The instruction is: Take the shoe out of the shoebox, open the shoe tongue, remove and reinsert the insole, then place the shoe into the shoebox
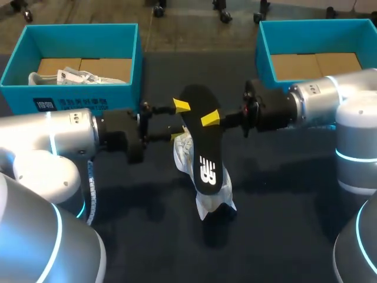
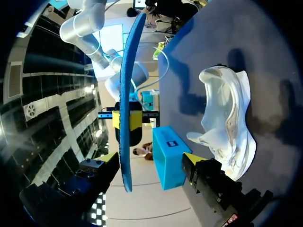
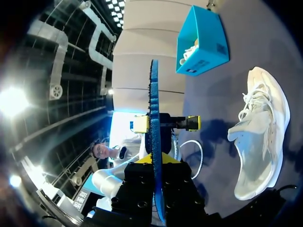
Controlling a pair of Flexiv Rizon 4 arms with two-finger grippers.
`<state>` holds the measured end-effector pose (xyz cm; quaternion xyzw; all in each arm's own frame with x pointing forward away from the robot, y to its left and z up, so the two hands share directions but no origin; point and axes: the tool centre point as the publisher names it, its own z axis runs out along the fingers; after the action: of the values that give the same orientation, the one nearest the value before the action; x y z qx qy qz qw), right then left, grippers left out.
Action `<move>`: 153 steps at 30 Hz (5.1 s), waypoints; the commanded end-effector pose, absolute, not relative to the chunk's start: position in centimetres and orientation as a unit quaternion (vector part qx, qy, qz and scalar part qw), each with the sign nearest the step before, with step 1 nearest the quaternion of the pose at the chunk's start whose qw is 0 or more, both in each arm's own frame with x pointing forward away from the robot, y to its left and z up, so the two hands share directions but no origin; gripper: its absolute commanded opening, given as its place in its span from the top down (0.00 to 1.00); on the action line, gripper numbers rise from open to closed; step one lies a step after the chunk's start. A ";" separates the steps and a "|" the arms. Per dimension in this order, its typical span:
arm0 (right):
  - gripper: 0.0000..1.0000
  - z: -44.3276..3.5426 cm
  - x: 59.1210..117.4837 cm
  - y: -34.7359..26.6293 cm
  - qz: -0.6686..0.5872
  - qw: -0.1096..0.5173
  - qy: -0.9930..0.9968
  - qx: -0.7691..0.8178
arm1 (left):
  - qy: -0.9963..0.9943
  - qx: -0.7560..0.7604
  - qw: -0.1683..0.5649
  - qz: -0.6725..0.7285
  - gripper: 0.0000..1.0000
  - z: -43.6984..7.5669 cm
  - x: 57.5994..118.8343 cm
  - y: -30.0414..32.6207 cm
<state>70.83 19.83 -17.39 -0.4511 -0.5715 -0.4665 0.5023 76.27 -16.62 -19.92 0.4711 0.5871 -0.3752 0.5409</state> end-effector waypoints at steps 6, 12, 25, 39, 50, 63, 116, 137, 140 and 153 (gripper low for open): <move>1.00 -18.0 71.3 20.3 -0.466 0.508 -0.572 -0.445 | 0.584 0.461 0.552 -0.376 0.31 -20.1 76.5 -18.5; 1.00 -18.2 71.0 20.6 -0.470 0.510 -0.568 -0.443 | 0.577 0.465 0.552 -0.383 0.54 -19.9 76.8 -19.3; 1.00 -18.2 71.1 20.4 -0.478 0.502 -0.568 -0.443 | 0.570 0.463 0.551 -0.397 0.60 -19.7 76.2 -20.6; 1.00 -18.5 71.2 20.4 -0.478 0.505 -0.568 -0.441 | 0.573 0.459 0.548 -0.401 1.00 -19.9 75.8 -20.6; 0.98 -18.7 71.2 20.0 -0.477 0.506 -0.564 -0.444 | 0.575 0.465 0.536 -0.407 1.00 -20.4 75.5 -20.5; 0.00 -18.5 70.0 18.1 -0.474 0.485 -0.559 -0.477 | 0.586 0.457 0.520 -0.421 1.00 -20.8 75.0 -19.9; 0.00 -19.1 68.6 14.5 -0.433 0.184 -0.767 -0.436 | 0.683 0.291 0.336 -0.580 1.00 -20.4 70.6 -19.5; 0.00 -19.9 69.7 10.5 -0.403 0.029 -0.901 -0.161 | 0.683 0.291 0.336 -0.580 1.00 -20.4 70.6 -19.5; 0.00 -19.9 69.7 10.5 -0.403 0.029 -0.901 -0.161 | 0.683 0.291 0.336 -0.580 1.00 -20.4 70.6 -19.5; 0.00 -21.2 69.8 9.7 -0.379 0.003 -0.916 -0.130 | 0.680 0.282 0.327 -0.592 1.00 -20.2 70.1 -19.4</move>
<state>69.72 9.80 -20.67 -0.1401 -0.9111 -0.3873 0.0151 70.51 -19.52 -20.31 0.2867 0.6823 -0.5865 0.3292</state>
